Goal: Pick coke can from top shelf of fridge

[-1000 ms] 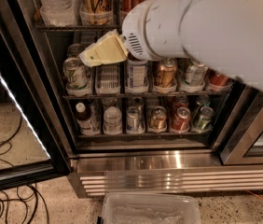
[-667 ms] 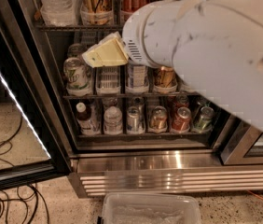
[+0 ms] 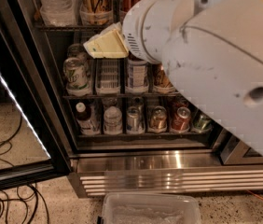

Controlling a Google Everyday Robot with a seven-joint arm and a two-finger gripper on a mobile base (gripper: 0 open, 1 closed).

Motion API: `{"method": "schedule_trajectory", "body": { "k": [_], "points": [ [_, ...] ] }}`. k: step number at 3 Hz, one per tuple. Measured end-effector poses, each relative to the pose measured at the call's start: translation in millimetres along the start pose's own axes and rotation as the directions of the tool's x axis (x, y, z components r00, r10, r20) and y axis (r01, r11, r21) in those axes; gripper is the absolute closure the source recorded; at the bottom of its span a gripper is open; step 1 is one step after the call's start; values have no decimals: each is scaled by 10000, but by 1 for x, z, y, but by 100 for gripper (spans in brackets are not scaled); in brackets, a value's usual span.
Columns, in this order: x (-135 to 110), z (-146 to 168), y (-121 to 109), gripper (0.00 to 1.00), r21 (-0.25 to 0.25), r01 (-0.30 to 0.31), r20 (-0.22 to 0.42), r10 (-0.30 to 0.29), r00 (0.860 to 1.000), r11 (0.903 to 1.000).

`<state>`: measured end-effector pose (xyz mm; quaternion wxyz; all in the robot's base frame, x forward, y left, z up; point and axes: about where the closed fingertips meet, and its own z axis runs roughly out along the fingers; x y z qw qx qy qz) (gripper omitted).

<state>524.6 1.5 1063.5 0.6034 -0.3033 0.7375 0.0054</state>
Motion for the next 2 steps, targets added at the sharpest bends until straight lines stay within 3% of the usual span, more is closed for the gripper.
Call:
{"method": "schedule_trajectory", "body": {
  "k": [1, 2],
  "points": [
    [-7, 2, -3, 0, 162, 208, 221, -211, 9995, 9997],
    [-15, 0, -15, 10, 661, 231, 523, -266, 9983, 9975]
  ]
}}
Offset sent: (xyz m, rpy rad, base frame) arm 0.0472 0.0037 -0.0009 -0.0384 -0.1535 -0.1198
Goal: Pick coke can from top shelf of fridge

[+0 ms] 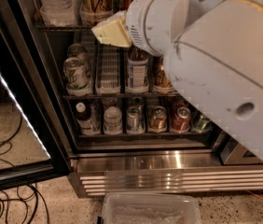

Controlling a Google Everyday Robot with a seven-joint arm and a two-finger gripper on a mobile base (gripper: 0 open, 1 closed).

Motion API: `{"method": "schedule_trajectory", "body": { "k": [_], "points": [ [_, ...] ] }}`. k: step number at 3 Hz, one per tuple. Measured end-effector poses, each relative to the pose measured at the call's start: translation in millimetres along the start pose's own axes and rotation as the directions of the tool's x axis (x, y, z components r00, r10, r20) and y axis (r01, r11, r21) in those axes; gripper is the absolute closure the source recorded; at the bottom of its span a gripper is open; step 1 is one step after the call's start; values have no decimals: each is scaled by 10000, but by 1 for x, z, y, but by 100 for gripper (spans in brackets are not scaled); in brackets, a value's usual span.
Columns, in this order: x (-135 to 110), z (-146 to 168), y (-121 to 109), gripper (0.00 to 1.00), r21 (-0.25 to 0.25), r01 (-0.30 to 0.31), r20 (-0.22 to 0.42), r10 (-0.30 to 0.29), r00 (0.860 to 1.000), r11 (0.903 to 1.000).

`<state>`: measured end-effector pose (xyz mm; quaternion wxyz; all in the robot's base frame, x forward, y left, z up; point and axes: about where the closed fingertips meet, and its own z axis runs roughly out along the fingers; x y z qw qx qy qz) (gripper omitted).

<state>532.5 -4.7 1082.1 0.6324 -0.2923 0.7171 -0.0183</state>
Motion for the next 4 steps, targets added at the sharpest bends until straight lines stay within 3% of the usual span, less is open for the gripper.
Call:
{"method": "schedule_trajectory", "body": {
  "k": [1, 3, 4],
  "points": [
    [-9, 1, -15, 19, 512, -261, 236, 249, 9994, 9983],
    [-4, 19, -35, 17, 1147, -1179, 565, 1120, 9921, 9864],
    [11, 41, -28, 18, 1361, -1736, 424, 1693, 9846, 9754]
  ]
}}
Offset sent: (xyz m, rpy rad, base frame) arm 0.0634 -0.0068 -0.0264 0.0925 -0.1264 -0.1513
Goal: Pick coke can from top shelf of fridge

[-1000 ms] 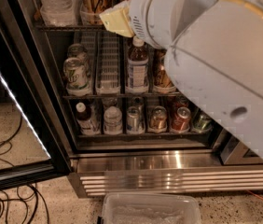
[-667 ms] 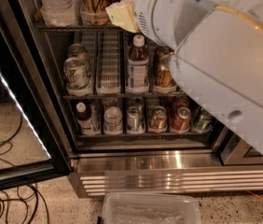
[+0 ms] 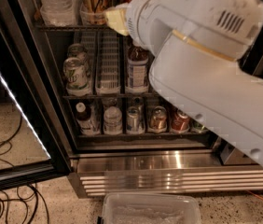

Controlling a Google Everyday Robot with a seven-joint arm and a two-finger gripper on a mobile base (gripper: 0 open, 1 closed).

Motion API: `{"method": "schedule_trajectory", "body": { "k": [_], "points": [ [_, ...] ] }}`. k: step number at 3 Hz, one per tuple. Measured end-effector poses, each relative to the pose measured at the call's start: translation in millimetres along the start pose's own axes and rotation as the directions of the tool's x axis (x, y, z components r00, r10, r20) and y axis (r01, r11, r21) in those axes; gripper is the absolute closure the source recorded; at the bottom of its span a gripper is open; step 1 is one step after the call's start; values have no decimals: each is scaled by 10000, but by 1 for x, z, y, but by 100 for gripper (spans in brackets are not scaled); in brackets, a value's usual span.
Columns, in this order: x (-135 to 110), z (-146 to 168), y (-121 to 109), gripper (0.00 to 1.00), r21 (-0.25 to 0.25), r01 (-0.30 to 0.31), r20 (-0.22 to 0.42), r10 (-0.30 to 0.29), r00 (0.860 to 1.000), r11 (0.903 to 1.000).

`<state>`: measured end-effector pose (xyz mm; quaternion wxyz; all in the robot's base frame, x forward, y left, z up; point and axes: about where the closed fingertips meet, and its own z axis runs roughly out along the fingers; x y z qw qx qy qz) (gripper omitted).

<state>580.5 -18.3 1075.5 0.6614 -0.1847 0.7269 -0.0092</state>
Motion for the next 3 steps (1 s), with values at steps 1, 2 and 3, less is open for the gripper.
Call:
{"method": "schedule_trajectory", "body": {
  "k": [1, 2, 3],
  "points": [
    [17, 23, 17, 18, 95, -423, -32, 424, 9991, 9991],
    [22, 39, 23, 21, 476, -47, 225, 36, 9997, 9989],
    [18, 44, 19, 25, 1169, 640, 629, -717, 9954, 9911]
  ]
}}
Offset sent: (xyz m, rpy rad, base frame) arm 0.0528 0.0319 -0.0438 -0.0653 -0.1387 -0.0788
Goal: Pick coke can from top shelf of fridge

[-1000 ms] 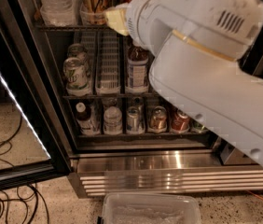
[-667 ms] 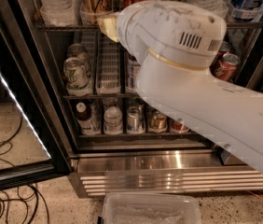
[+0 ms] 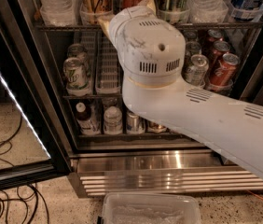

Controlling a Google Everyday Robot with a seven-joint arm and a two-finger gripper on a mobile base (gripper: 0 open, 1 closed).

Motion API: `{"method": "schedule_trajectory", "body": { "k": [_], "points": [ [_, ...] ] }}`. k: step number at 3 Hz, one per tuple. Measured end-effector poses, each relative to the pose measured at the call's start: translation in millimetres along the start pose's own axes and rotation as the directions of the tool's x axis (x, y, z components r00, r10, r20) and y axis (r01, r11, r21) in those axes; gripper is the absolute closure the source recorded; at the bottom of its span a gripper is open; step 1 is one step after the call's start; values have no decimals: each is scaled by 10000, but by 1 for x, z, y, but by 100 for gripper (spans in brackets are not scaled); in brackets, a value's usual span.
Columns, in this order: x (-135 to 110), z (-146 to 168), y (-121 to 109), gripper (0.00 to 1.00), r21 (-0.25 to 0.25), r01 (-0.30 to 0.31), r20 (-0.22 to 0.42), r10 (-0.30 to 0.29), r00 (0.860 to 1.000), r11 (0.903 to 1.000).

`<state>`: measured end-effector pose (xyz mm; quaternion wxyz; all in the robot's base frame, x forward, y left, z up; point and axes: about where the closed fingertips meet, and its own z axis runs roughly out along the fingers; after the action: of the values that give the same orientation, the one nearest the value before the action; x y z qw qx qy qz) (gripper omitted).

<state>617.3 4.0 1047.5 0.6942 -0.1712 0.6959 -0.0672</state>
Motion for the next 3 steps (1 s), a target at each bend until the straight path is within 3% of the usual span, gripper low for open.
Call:
{"method": "schedule_trajectory", "body": {
  "k": [2, 3],
  "points": [
    [-35, -11, -20, 24, 1216, 1235, 879, -1346, 9870, 9849],
    [-42, -14, -25, 24, 1448, 1295, 1110, -1461, 9830, 9810]
  ]
}}
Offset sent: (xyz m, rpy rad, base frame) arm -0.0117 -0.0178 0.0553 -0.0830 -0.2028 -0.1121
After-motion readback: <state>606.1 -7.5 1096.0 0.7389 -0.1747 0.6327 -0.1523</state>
